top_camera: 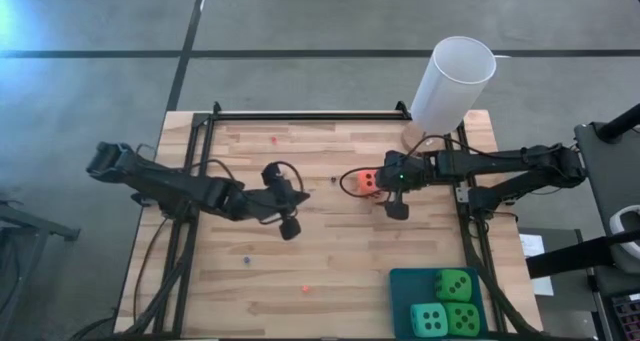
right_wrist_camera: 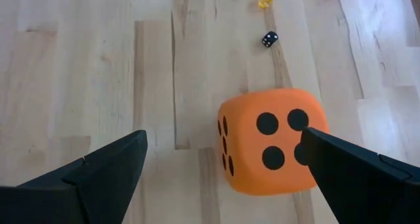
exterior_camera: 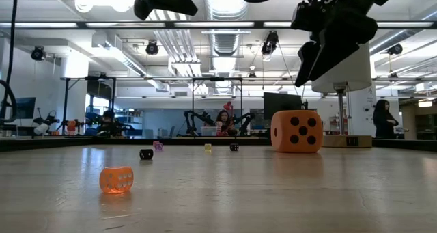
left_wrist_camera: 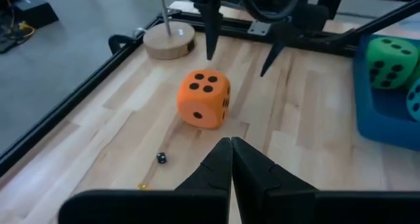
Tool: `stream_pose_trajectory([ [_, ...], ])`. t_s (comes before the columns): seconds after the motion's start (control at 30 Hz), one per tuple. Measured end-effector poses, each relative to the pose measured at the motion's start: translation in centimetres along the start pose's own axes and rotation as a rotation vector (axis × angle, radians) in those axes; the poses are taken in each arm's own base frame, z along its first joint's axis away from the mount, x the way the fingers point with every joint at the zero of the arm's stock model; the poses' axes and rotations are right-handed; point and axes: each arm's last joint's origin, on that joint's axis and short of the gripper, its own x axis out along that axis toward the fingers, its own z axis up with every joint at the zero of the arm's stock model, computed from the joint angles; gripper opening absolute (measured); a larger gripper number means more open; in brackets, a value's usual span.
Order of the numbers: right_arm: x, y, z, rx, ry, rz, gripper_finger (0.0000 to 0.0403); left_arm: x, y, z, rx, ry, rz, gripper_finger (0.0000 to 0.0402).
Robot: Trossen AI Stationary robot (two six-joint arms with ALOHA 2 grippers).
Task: Pick & Place Dice
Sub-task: Put the large orange die into the blue bin
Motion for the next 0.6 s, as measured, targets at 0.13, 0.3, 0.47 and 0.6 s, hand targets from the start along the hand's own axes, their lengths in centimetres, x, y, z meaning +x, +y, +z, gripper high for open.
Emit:
stream_pose_trajectory([
  [0.13, 0.0, 0.04, 0.01, 0.024, -0.001, 0.019, 0.04, -0.54, 0.4, -0.08, 0.005, -0.018, -0.005, 0.0015],
  [0.3, 0.0, 0.13, 0.05, 0.003, -0.006, 0.045, 0.04, -0.54, 0.43, -0.23, 0.02, -0.008, -0.005, 0.0015],
  [0.47, 0.0, 0.13, 0.05, -0.001, -0.006, 0.044, 0.04, -0.52, 0.43, -0.27, 0.022, -0.005, -0.004, 0.0015],
  [0.6, 0.0, 0.12, 0.06, -0.004, -0.007, 0.042, 0.04, -0.52, 0.44, -0.29, 0.023, -0.003, -0.004, 0.0015],
])
